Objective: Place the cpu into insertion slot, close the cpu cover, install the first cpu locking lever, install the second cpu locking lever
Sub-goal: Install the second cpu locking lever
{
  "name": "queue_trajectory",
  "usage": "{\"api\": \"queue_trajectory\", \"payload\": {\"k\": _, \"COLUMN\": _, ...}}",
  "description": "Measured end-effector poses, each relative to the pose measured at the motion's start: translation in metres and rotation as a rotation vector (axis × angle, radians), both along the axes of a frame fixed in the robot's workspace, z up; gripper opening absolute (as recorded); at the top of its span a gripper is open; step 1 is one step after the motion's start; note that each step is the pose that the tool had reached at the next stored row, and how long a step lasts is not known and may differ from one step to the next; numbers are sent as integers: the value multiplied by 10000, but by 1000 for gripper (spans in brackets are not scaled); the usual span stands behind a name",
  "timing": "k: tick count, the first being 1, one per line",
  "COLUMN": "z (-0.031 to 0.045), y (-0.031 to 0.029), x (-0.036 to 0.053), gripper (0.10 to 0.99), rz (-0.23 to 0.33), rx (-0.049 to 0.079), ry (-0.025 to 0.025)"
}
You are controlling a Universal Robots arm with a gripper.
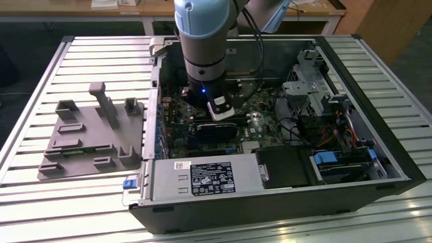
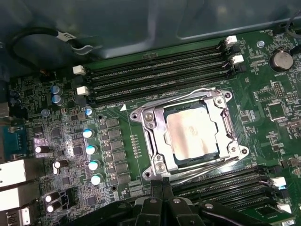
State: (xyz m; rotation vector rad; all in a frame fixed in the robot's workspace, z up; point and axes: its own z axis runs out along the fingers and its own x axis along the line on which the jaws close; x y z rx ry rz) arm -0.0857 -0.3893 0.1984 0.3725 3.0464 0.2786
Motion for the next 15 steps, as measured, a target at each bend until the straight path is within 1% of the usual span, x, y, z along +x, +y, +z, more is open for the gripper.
{"api": "queue_trajectory", "payload": {"k": 8, "z": -10, "y": 23, "x": -13, "gripper": 102, "rz": 121, "rx": 36, "ry": 0}}
{"api": "queue_trajectory", "payload": {"k": 15, "z": -21, "y": 33, "x": -14, "gripper": 102, "rz": 191, "rx": 107, "ry": 2}}
